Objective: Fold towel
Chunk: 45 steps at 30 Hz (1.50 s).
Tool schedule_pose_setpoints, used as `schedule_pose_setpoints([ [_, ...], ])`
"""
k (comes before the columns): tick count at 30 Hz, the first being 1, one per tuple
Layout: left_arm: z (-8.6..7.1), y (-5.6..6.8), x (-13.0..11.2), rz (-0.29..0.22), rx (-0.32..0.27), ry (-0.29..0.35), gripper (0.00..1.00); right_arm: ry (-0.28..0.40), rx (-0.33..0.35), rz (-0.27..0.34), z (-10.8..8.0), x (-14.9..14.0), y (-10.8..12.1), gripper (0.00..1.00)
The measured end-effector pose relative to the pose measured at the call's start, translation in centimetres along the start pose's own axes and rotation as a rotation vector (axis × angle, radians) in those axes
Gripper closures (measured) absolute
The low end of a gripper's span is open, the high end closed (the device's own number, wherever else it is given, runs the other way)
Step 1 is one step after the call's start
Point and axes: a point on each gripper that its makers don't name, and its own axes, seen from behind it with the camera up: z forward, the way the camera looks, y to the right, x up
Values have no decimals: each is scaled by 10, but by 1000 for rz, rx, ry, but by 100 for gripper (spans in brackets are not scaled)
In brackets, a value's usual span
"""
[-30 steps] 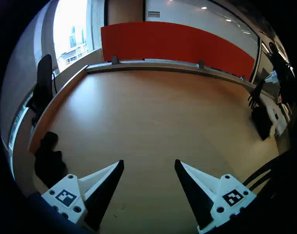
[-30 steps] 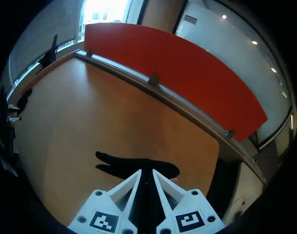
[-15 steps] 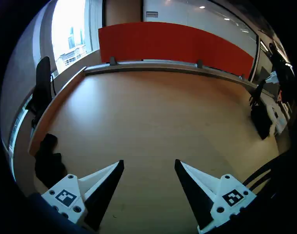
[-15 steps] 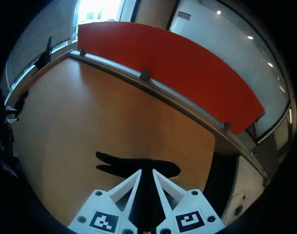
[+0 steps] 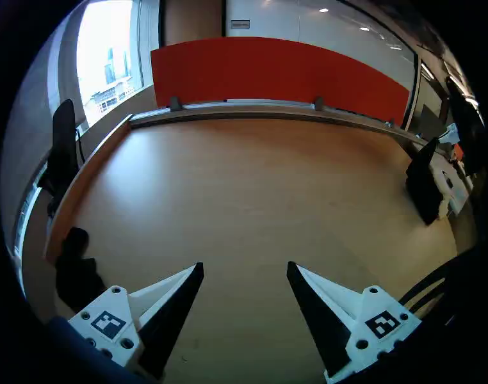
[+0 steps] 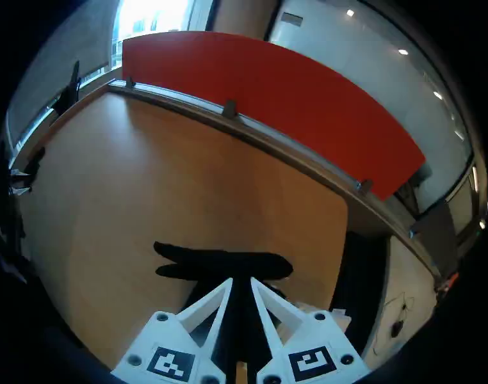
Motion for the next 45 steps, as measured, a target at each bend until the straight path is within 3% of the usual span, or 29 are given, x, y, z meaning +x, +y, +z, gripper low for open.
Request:
schedule_pose_setpoints([
  [11, 0, 7, -4, 21, -17, -9, 3, -82, -12, 101, -6, -87, 1, 96],
  [18, -2, 8, -5, 30, -17, -11, 3, -129, -10, 135, -1, -123, -5, 96],
  [45, -7, 10, -7, 40, -2, -16, 3, -241, -25, 206, 11, -189, -3, 96],
])
